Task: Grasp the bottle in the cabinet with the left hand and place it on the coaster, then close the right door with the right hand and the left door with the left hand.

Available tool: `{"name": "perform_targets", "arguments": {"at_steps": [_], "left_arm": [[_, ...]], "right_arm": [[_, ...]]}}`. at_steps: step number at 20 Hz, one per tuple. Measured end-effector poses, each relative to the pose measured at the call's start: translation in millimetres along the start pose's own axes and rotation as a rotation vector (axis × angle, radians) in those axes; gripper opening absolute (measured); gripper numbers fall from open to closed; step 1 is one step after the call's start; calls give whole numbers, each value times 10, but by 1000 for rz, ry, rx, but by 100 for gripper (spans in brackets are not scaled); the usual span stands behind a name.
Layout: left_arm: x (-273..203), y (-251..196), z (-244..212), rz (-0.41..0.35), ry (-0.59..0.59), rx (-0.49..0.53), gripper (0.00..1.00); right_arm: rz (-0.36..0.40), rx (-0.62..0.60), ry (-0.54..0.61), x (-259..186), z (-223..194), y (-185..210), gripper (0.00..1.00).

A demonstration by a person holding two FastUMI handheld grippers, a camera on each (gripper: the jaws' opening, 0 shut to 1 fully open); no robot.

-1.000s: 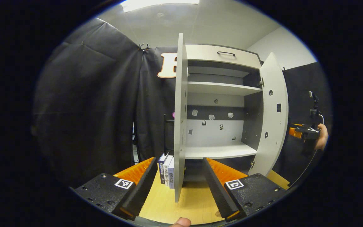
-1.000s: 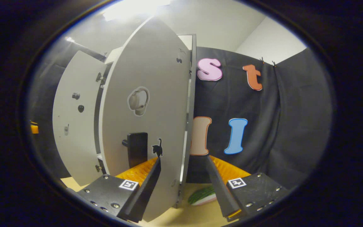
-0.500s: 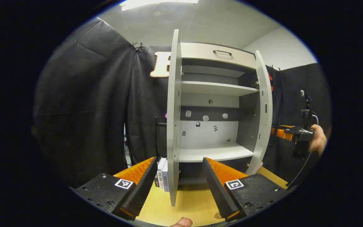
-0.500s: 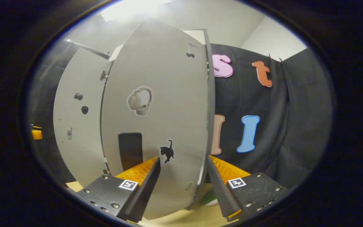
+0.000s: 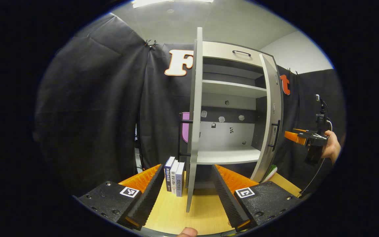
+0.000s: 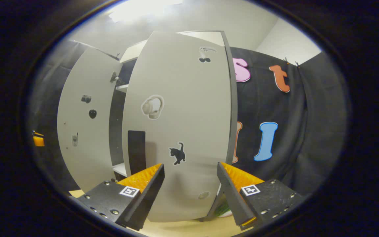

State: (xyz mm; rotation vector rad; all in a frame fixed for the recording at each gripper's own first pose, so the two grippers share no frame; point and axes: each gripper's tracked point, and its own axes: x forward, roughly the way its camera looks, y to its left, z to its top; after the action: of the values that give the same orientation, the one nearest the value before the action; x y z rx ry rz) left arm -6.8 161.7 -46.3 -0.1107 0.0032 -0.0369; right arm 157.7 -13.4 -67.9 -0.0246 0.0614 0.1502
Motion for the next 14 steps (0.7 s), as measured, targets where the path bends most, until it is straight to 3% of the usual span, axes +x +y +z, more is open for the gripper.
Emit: {"name": "perform_targets", "arguments": {"at_steps": [6,7,8,9,12,14], "left_arm": [[169,454,-106,41,34,-82,93],[214,532,-124,58,35,-72,88],[257,641,-106,79,34,-47,94],[308,742,-72,99,29,-17,93],[499,818,-13,89,19,35,93],[659,836,50,66,9,11,93]], "right_arm": [[0,-28,-55,-43,55,-11,97],[-9,-38,-53,-37,41,-27,96],[-17,-44,-50,-41,38,-33,97],[-21,-45,-45,-41,24,-25,98],[-37,-36,-36,-33,4,-40,96],[-55,-30,-31,-56,-29,-56,96]]}}
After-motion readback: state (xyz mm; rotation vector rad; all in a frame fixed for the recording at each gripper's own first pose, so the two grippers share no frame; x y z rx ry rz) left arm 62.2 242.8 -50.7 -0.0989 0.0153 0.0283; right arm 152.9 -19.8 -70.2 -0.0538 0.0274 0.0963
